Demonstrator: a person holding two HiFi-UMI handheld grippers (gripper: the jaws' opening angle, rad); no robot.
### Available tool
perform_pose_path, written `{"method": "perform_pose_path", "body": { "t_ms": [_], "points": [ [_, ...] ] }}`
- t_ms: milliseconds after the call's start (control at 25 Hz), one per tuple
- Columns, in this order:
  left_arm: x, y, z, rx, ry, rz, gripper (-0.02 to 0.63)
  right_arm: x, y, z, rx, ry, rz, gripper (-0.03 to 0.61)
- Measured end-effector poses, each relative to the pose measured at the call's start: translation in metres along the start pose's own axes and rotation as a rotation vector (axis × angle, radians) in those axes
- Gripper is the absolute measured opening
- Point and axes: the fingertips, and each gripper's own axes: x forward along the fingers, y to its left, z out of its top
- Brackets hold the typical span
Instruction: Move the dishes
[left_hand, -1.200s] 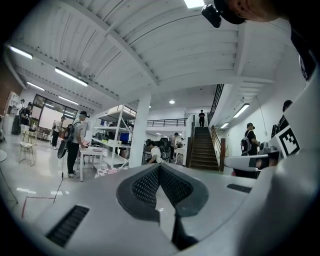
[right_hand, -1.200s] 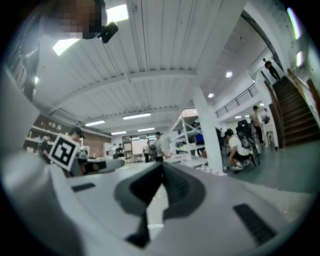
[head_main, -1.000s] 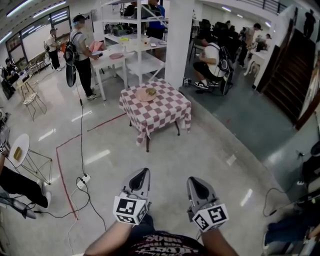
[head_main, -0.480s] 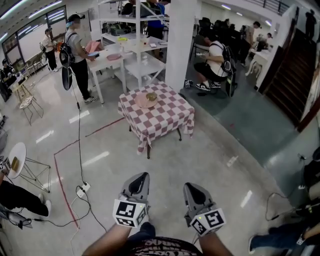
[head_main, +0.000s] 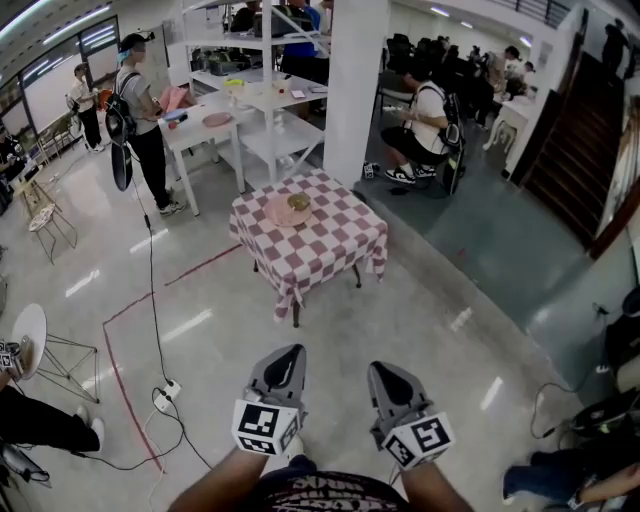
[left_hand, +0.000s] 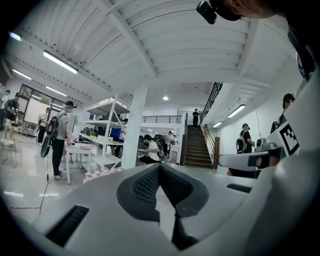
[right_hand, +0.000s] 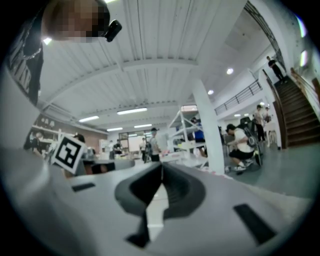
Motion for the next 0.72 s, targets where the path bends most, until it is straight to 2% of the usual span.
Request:
{"method": "perform_pose_path", "body": {
  "t_ms": [240,720],
  "points": [
    [0.011,0.034,0.006,-0.006,-0.005,0.005,0.025,0.035,-0.004,-0.001,0.003,0.016,-0.031,0.034],
    [0.037,0.091,0.019,-0.027,-0.036,-0.015,0.025,0.093,0.015,0.011,-0.058,0.007,-0.024,0.034]
  ]
}}
